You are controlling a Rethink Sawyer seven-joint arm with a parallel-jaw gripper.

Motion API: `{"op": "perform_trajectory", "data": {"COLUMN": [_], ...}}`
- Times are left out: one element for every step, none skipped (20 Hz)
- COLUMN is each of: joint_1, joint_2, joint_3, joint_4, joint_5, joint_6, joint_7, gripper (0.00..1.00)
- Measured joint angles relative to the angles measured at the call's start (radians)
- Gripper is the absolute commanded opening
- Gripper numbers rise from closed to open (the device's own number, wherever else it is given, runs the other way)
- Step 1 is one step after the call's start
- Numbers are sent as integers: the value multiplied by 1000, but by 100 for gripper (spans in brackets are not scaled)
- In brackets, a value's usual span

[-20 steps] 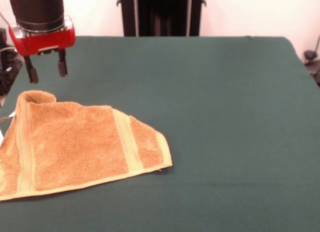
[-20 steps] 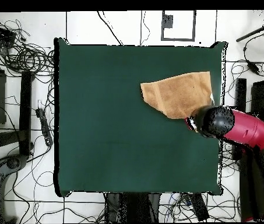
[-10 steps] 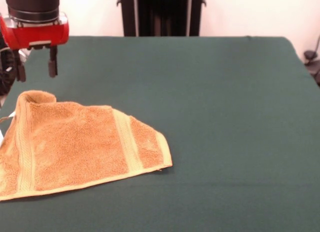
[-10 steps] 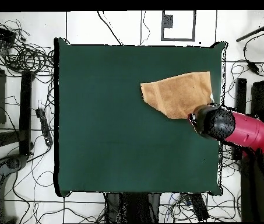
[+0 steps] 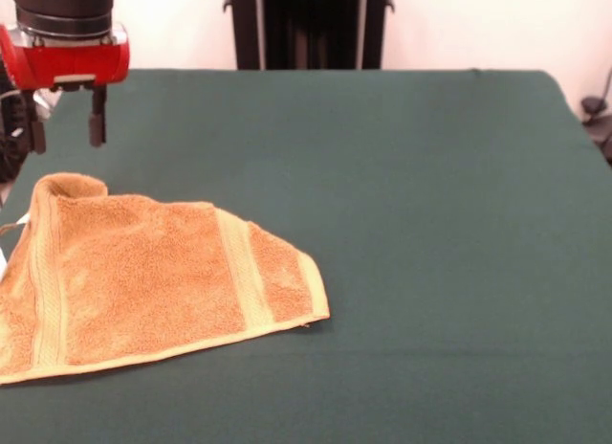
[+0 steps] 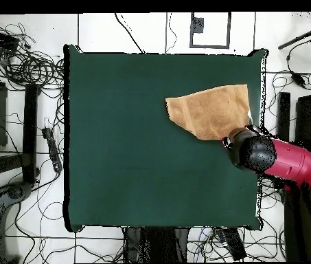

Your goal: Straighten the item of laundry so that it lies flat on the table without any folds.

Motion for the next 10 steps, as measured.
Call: {"op": "perform_trajectory", "data": {"joint_1": [-8, -15, -24, -36, -47, -55, -63, -72, -78, -86], "joint_2": [1, 1, 2, 4, 6, 7, 9, 12, 14, 19], "joint_3": [8, 14, 21, 33, 43, 51, 58, 68, 74, 81], "joint_4": [8, 14, 21, 29, 36, 41, 46, 52, 55, 59], "joint_5": [0, 0, 0, 0, 0, 0, 0, 0, 0, 0], "joint_6": [-1, -1, -1, -1, -1, -1, -1, -1, -1, -1], "joint_7": [0, 0, 0, 0, 0, 0, 0, 0, 0, 0], "gripper": [100, 100, 100, 100, 100, 100, 100, 100, 100, 100]}}
